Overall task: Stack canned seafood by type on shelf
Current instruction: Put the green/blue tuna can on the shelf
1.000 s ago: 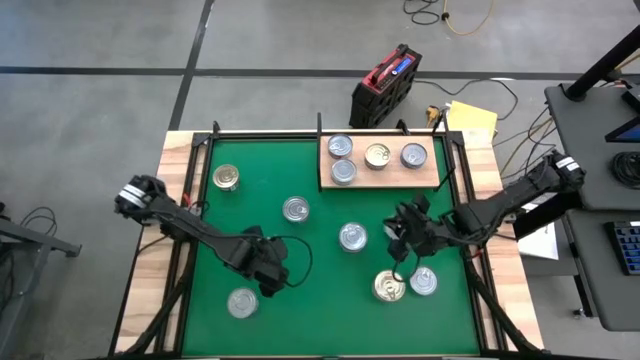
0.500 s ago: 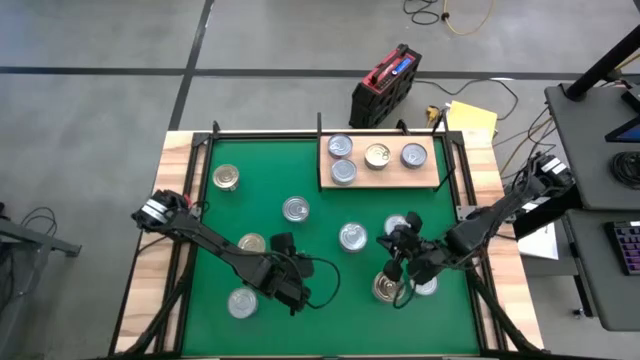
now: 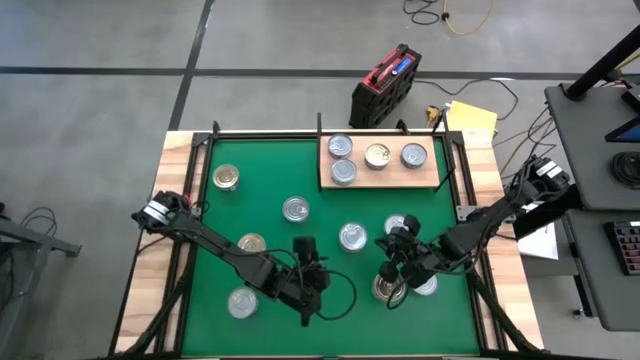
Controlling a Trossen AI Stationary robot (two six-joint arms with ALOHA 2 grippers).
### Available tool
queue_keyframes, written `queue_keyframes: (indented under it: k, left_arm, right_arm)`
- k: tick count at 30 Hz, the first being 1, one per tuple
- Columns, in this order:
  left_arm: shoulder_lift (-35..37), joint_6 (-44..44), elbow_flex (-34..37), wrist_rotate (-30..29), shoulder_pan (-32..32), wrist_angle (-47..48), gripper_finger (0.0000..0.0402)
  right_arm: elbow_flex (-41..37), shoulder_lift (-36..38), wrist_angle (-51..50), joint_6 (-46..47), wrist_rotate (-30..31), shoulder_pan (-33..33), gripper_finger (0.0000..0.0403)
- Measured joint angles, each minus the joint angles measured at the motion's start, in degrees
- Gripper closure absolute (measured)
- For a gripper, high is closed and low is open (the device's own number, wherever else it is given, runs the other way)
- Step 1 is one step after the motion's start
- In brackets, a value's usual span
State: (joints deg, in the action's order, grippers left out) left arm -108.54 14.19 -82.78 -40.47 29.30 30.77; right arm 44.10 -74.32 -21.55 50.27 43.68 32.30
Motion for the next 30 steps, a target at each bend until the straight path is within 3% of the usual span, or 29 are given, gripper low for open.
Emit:
queue_keyframes:
  k: [6, 12, 18, 30]
  left_arm:
    - [-1.1, -1.4, 0.0, -2.6, -0.2, -0.3, 0.0219]
    - [-2.8, -10.0, 0.1, 4.8, -0.3, -5.6, 0.0227]
    - [-3.0, -20.8, 1.3, 7.6, -2.1, -14.8, 0.0244]
    - [-2.9, -22.8, 7.1, 16.3, -9.7, -22.7, 0.0259]
  right_arm:
    - [0.0, 0.0, -0.7, -2.3, 0.0, -0.1, 0.0394]
    - [0.0, 3.7, -0.9, -9.5, 3.4, -0.3, 0.0394]
    - [0.0, 10.8, -0.9, -14.7, 4.4, -0.5, 0.0394]
    - [0.1, 18.5, -1.5, -16.3, 3.2, -0.5, 0.0394]
